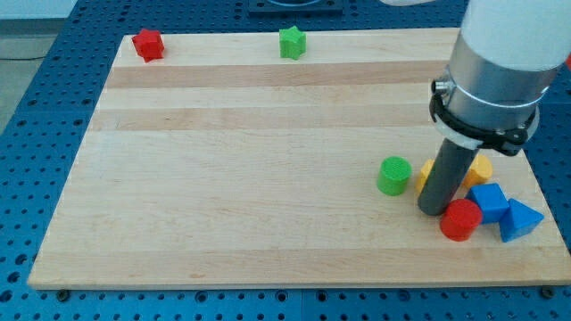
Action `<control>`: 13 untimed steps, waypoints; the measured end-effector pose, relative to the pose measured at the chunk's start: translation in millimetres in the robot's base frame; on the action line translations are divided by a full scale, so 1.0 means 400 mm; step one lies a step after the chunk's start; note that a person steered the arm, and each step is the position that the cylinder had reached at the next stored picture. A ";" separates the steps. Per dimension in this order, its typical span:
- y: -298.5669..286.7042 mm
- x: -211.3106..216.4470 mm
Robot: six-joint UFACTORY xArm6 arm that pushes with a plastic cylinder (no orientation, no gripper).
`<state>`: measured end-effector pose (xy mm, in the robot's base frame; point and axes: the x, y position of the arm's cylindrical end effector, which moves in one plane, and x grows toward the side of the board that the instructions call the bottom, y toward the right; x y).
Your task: Move the yellow hexagon to the top right of the board
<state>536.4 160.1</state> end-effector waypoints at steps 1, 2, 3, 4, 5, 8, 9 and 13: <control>0.000 -0.004; 0.000 -0.040; 0.002 -0.092; 0.002 -0.146; 0.011 -0.201; 0.138 -0.195; 0.124 -0.258; 0.019 -0.444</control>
<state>358.6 167.6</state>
